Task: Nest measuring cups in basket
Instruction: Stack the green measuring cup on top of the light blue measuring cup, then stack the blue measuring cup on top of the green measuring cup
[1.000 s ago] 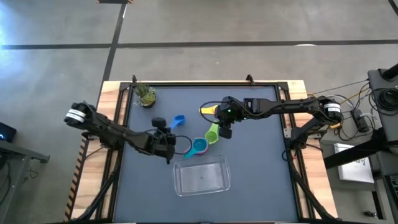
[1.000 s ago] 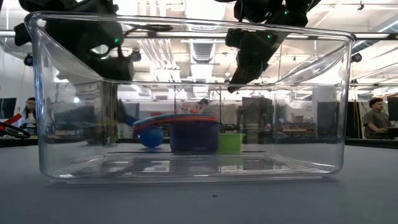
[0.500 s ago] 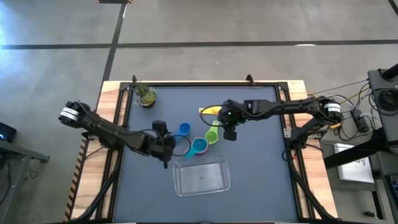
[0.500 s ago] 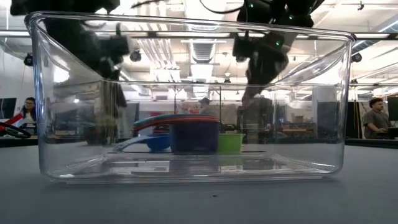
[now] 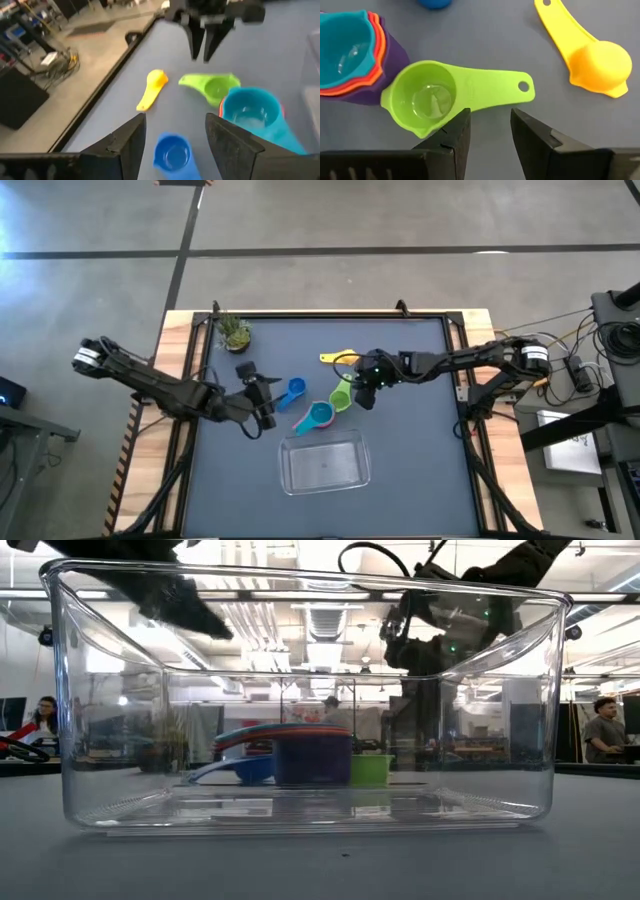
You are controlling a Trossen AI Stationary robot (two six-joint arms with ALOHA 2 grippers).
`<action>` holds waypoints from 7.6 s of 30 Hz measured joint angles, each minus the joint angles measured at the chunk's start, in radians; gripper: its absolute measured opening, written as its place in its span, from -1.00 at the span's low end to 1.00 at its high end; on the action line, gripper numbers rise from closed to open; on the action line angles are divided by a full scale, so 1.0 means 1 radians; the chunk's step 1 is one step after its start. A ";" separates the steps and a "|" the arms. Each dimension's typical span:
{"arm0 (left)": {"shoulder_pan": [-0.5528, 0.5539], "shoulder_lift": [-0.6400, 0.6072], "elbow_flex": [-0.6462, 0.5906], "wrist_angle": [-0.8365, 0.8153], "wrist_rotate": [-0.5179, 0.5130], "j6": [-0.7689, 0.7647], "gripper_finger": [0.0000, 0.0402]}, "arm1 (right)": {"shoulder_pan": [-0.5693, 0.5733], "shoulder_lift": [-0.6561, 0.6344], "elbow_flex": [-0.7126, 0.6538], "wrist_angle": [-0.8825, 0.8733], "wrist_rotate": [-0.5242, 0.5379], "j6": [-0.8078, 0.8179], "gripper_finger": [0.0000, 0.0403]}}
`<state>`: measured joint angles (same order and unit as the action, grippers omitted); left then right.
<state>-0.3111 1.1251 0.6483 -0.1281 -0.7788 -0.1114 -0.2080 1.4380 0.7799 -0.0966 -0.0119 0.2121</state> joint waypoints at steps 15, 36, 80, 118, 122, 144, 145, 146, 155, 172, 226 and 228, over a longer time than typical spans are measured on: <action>0.018 -0.003 -0.071 0.226 -0.026 0.077 -0.09 | 0.004 0.138 0.001 0.118 -0.043 0.094 0.26; 0.025 0.030 -0.071 0.245 -0.026 0.077 -0.09 | 0.005 0.222 0.012 0.207 -0.071 -0.036 -0.39; 0.080 0.282 0.050 0.435 0.169 0.759 -0.09 | 0.066 0.155 0.425 -0.182 -0.352 -0.263 -0.93; -0.038 0.510 0.128 0.153 -0.183 0.471 -1.00 | 0.055 0.086 0.448 -0.319 -0.170 -0.249 -0.56; -0.038 0.575 0.129 0.151 -0.209 0.448 -1.00 | 0.055 0.086 0.447 -0.319 -0.170 -0.249 -0.60; -0.040 0.372 0.131 -0.115 0.031 0.216 -0.23 | 0.055 0.086 0.443 -0.320 -0.170 -0.248 -0.58; -0.040 0.354 0.131 -0.134 0.032 0.196 -0.18 | 0.055 0.086 0.442 -0.321 -0.170 -0.248 -0.59; -0.040 0.336 0.128 -0.147 0.033 0.178 -0.14 | 0.055 0.086 0.441 -0.322 -0.170 -0.248 -0.60; 0.027 0.181 0.036 -0.141 0.089 -0.006 -0.06 | 0.055 0.086 0.420 -0.321 -0.170 -0.247 -0.60; 0.101 0.311 -0.042 -0.026 0.294 -0.346 0.02 | 0.055 0.086 0.388 -0.309 -0.170 -0.237 -0.60; 0.272 0.125 0.053 -0.158 0.455 0.091 -0.38 | 0.050 0.034 0.374 -0.400 -0.124 -0.276 -0.65; 0.247 0.142 0.070 -0.159 0.503 0.111 -0.38 | 0.050 0.020 0.374 -0.400 -0.124 -0.276 -0.66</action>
<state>-0.0642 1.2670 0.7180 -0.2870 -0.2762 -0.0003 -0.1577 1.4581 1.1538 -0.4969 -0.1364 -0.0639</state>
